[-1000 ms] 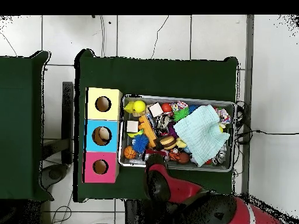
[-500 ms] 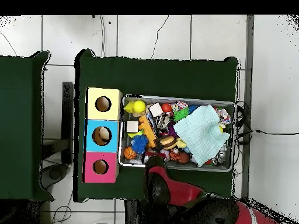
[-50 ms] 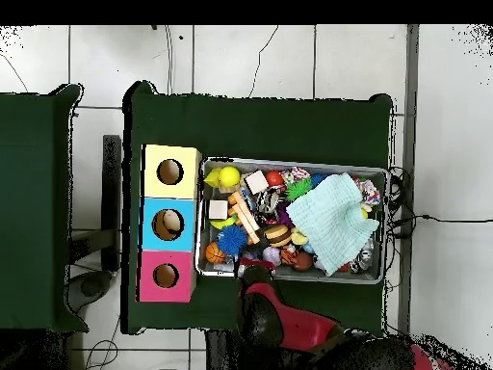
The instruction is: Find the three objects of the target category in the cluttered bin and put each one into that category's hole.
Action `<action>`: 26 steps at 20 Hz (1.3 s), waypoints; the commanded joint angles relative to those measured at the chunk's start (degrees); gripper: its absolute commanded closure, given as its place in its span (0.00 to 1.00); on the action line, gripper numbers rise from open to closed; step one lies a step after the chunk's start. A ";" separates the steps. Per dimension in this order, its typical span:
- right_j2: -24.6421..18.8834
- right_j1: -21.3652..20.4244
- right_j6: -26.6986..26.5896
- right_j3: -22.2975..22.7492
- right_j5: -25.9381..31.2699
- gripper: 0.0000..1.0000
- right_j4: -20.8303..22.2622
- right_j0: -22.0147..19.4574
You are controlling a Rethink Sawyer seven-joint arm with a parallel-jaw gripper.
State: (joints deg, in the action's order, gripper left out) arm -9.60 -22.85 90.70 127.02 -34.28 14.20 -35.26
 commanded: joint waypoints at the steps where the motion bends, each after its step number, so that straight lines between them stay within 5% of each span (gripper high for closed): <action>1: -2.30 2.11 10.79 7.97 16.20 0.00 -0.02 -1.42; 8: -4.08 -1.83 10.29 9.88 20.53 0.00 -1.59 -2.97; 15: -4.85 -1.57 9.98 9.34 22.26 0.00 -1.18 -4.13; 26: -3.59 10.48 11.13 3.02 13.03 0.00 2.45 -3.16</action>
State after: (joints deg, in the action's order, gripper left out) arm -13.01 -24.04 90.69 127.74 -28.74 14.23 -38.63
